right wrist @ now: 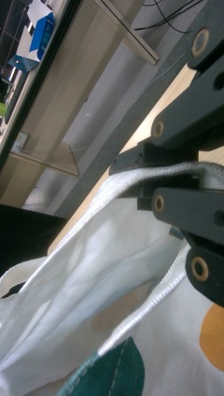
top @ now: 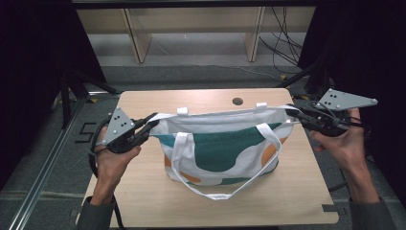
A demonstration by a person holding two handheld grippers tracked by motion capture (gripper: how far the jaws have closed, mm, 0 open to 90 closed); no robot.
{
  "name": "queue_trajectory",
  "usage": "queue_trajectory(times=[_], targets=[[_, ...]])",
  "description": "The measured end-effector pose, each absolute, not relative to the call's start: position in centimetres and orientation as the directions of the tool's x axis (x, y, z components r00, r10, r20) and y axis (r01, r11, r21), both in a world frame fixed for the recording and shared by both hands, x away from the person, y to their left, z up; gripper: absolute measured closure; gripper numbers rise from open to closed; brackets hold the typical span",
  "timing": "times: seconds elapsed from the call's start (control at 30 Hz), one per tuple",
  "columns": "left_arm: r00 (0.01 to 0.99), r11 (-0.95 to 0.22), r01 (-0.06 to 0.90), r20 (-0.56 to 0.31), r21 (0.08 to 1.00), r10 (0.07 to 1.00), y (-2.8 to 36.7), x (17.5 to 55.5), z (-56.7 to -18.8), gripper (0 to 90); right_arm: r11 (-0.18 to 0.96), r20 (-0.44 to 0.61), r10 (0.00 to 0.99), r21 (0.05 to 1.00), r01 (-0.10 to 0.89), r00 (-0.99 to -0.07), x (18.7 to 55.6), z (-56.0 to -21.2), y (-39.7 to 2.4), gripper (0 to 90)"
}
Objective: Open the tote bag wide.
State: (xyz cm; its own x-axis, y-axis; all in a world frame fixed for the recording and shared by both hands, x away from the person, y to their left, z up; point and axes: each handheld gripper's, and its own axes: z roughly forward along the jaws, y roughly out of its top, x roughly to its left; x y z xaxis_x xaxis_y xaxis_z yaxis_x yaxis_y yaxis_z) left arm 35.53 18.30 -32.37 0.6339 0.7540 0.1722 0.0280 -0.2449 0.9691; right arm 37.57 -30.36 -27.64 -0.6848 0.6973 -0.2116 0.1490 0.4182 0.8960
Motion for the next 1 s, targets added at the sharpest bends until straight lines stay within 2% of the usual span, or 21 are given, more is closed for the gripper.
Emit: queue_trajectory(times=[0.03, 0.37, 0.63, 0.67, 1.0], targets=[[0.637, -0.224, 0.040, 0.148, 0.974, 0.757, 18.3, 35.9, -32.8, 85.3, 0.411, -0.216, 0.700, 0.901, 0.137, -0.681, 37.8, -27.8, -30.3, 88.4], [0.645, -0.216, 0.102, 0.101, 0.971, 0.757, 18.1, 37.1, -34.6, 85.0, 0.407, -0.194, 0.711, 0.897, 0.171, -0.677, 39.1, -29.4, -30.6, 88.3], [0.654, -0.193, 0.121, 0.068, 0.974, 0.754, 18.0, 37.1, -34.9, 84.6, 0.326, -0.135, 0.718, 0.932, 0.158, -0.683, 38.9, -31.7, -31.1, 87.8], [0.659, -0.201, 0.100, 0.086, 0.974, 0.747, 18.0, 37.2, -34.9, 84.6, 0.302, -0.118, 0.720, 0.941, 0.155, -0.683, 38.8, -32.1, -31.2, 87.8], [0.667, -0.196, 0.117, 0.069, 0.974, 0.742, 18.6, 36.6, -35.7, 83.7, 0.328, -0.141, 0.717, 0.933, 0.151, -0.682, 38.4, -32.0, -30.6, 87.8]])
